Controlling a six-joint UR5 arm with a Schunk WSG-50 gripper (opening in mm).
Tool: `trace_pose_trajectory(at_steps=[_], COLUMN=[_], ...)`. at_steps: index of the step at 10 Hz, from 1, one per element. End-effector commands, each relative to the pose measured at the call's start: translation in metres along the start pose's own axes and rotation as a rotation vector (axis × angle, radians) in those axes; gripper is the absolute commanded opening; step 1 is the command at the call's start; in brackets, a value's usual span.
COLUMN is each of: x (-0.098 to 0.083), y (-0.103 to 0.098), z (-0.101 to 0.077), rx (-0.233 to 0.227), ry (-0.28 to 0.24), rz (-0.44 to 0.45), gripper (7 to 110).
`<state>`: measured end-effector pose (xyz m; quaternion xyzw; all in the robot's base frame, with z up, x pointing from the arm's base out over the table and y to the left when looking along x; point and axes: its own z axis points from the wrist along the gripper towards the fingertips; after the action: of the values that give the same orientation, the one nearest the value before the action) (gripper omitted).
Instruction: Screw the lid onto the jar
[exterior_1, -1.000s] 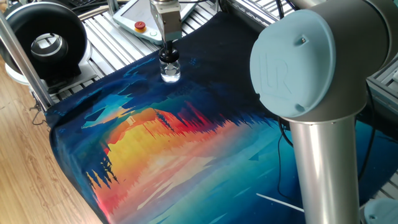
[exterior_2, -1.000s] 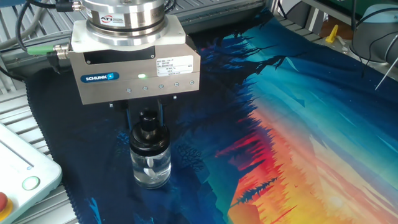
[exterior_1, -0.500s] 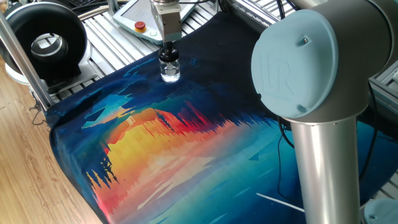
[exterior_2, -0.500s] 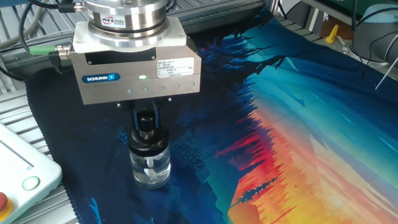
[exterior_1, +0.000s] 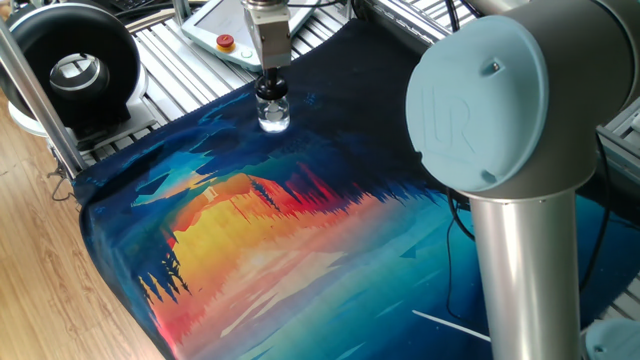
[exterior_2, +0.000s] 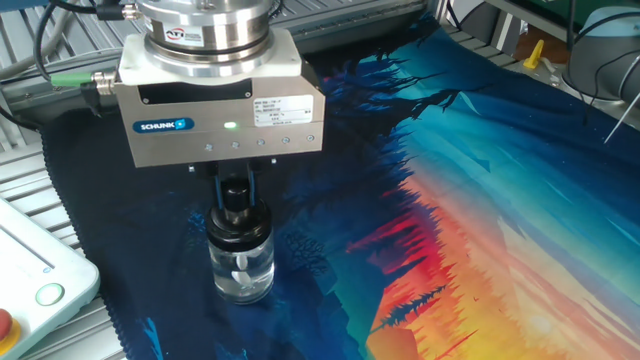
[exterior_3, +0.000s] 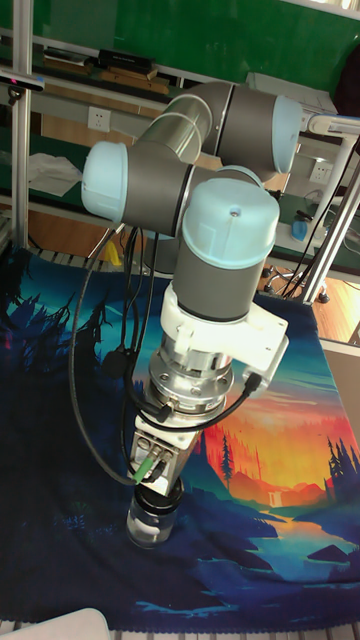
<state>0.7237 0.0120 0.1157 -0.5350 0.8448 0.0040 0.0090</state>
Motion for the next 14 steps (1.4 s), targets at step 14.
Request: trace_pose_trajectory(at_steps=[14], x=[0.0007], y=[0.0008], z=[0.0007], rx=[-0.032], ry=[0.014], rz=[0.447], gripper=[7])
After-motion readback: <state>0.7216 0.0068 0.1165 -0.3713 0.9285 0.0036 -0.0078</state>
